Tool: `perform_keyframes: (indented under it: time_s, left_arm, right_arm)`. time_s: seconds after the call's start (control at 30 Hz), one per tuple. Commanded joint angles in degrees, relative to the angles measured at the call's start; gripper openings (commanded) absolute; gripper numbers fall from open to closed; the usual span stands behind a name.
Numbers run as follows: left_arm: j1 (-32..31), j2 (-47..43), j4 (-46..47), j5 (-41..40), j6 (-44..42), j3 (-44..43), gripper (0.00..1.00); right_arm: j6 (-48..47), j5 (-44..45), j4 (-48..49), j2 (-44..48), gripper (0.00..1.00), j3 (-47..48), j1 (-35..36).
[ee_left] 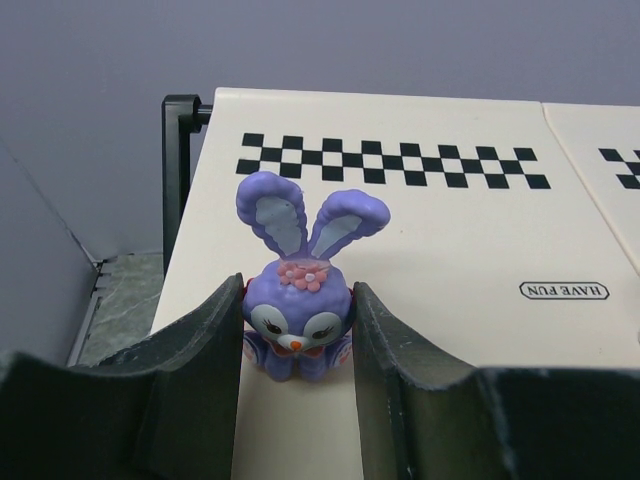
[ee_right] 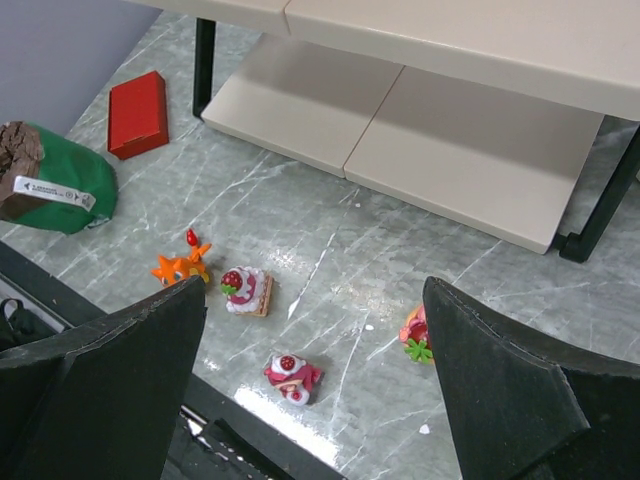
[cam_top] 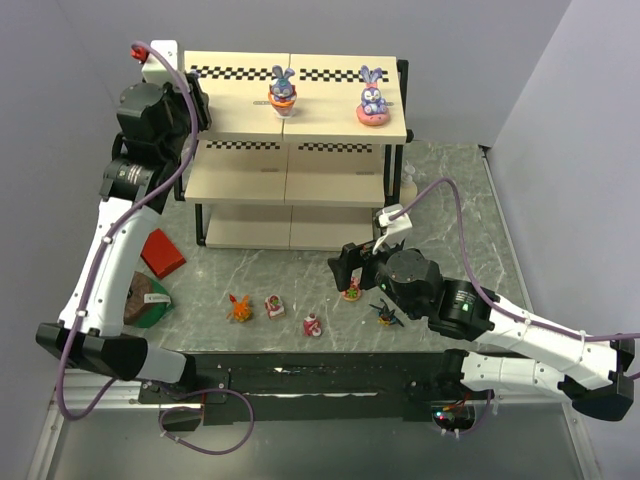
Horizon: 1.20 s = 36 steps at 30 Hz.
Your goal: Place and organize the plastic toys onto the shelf
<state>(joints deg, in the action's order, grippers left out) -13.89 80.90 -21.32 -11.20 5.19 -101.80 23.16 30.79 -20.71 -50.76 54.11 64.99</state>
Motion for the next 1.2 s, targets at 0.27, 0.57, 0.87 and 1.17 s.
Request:
perform_keyframes:
  time_s: [0.27,0.57,0.87,1.17]
  left_arm:
    - [0.3,-8.5,8.0,3.5,-2.1,10.0,0.37]
    - [0.3,-8.1,7.9,3.3,-2.2,10.2,0.45]
    - [0.2,-8.2,7.9,3.0,-2.1,10.0,0.58]
    - [0.3,-8.4,7.5,2.9,-2.2,8.4,0.73]
  right_arm:
    - [1.1,0.5,0.5,-0.5,0.95,2.1,-0.2]
    - [1.4,0.6,0.5,0.0,0.95,1.6,-0.4]
    - [1.3,0.5,0.6,-0.5,0.94,1.9,-0.3]
    - [1.3,0.6,0.6,-0.4,0.94,1.8,-0.5]
